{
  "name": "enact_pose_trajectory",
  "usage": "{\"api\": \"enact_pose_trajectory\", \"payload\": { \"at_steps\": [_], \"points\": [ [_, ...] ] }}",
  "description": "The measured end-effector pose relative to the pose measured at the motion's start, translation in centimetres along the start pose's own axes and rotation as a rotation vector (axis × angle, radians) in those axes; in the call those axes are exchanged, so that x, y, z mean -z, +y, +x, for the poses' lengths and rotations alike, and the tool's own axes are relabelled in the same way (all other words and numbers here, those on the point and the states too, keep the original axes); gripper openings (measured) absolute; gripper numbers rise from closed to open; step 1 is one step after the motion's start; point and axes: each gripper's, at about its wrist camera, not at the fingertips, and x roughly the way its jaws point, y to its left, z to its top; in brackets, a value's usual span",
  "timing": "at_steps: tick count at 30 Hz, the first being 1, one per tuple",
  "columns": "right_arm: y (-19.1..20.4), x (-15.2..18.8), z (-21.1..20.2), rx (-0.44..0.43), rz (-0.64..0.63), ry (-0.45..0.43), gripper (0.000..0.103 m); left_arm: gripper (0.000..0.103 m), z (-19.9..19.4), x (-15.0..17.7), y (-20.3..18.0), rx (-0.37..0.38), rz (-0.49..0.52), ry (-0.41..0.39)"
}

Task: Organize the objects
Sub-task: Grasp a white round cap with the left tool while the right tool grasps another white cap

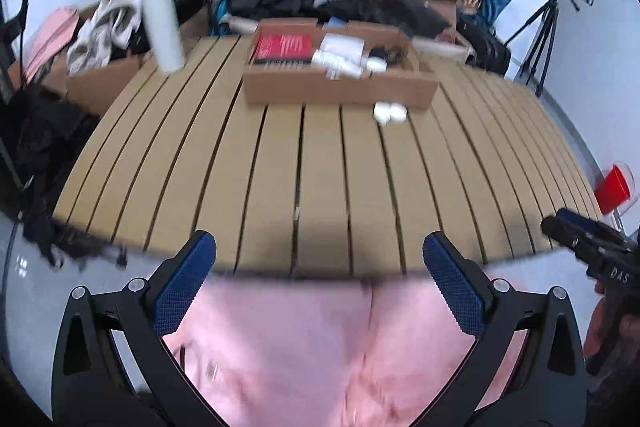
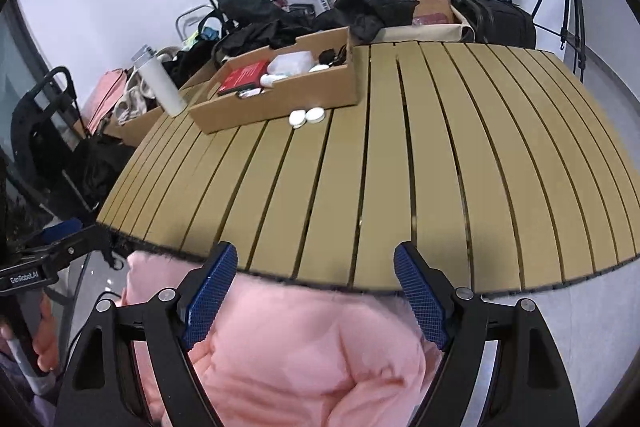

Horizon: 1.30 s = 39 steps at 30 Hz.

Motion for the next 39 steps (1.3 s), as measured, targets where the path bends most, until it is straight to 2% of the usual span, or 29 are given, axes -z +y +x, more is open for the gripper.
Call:
{"api": "enact_pose_trajectory", "payload": {
  "at_steps": [3, 5, 6, 8, 9, 11, 12, 14, 15, 17, 22, 24, 25, 26, 29, 32, 33, 35, 39],
  "points": [
    [-0.4, -2.2, 3.0, 0.009, -0.029, -0.023, 0.079, 0.102, 4.0, -1.8, -1.9, 0.037, 0.066, -0.092],
    [-0.6, -3.8, 5.1, 0.02, -0.055, -0.035, 0.063, 0.101, 6.9, -3.1, -3.0, 0.064, 0.069, -0.132],
    [-0.7, -5.1, 6.6, 0.015, -0.067, -0.041, 0.06, 0.101, 8.4, -3.9, -3.4, 0.079, 0.058, -0.133],
    [-0.8, -7.0, 9.0, 0.016, -0.087, -0.037, 0.053, 0.095, 11.1, -5.3, -3.8, 0.118, 0.035, -0.11],
    [-0.8, -7.9, 10.3, 0.018, -0.096, -0.033, 0.052, 0.084, 12.6, -6.0, -4.0, 0.134, 0.024, -0.087],
    [-0.7, -10.1, 13.4, 0.025, -0.132, -0.021, 0.051, 0.071, 15.8, -7.5, -4.6, 0.128, 0.015, -0.035],
    [-0.7, -11.2, 15.3, 0.033, -0.147, -0.009, 0.05, 0.067, 17.0, -8.0, -4.8, 0.122, 0.017, -0.023],
    [-1.0, -12.4, 17.8, 0.029, -0.153, 0.018, 0.04, 0.064, 19.1, -8.8, -5.2, 0.135, 0.02, -0.004],
    [-1.0, -12.9, 19.2, 0.02, -0.156, 0.033, 0.037, 0.058, 20.1, -9.2, -5.3, 0.135, 0.025, 0.01],
    [-0.9, -13.5, 21.3, 0.017, -0.165, 0.051, 0.03, 0.052, 21.4, -9.4, -5.3, 0.13, 0.025, 0.03],
    [-0.9, -13.8, 24.4, -0.035, -0.143, 0.088, 0.026, 0.052, 23.0, -9.3, -4.0, 0.164, -0.019, 0.078],
    [-0.4, -13.6, 24.8, -0.018, -0.17, 0.078, 0.018, 0.052, 23.2, -9.2, -4.1, 0.183, -0.015, 0.085],
    [-0.4, -13.6, 24.6, 0.001, -0.178, 0.066, 0.009, 0.052, 23.3, -9.2, -4.4, 0.185, -0.001, 0.085],
    [-0.5, -13.5, 24.5, 0.011, -0.178, 0.065, 0.005, 0.053, 23.3, -9.3, -4.8, 0.192, 0.013, 0.083],
    [-1.7, -13.4, 23.9, 0.042, -0.148, 0.067, 0.005, 0.055, 23.8, -9.5, -6.2, 0.198, 0.064, 0.092],
    [-3.6, -13.1, 22.8, 0.06, -0.102, 0.066, 0.005, 0.054, 24.5, -9.8, -7.1, 0.165, 0.068, 0.09],
    [-4.2, -13.0, 22.4, 0.068, -0.086, 0.068, 0.005, 0.049, 24.7, -9.9, -7.3, 0.157, 0.07, 0.093],
    [-5.4, -12.7, 21.5, 0.075, -0.056, 0.071, 0.005, 0.024, 24.8, -9.9, -7.5, 0.141, 0.081, 0.08],
    [-6.2, -12.1, 20.2, 0.081, -0.036, 0.061, 0.005, 0.023, 24.5, -9.8, -7.3, 0.142, 0.077, 0.082]
  ]
}}
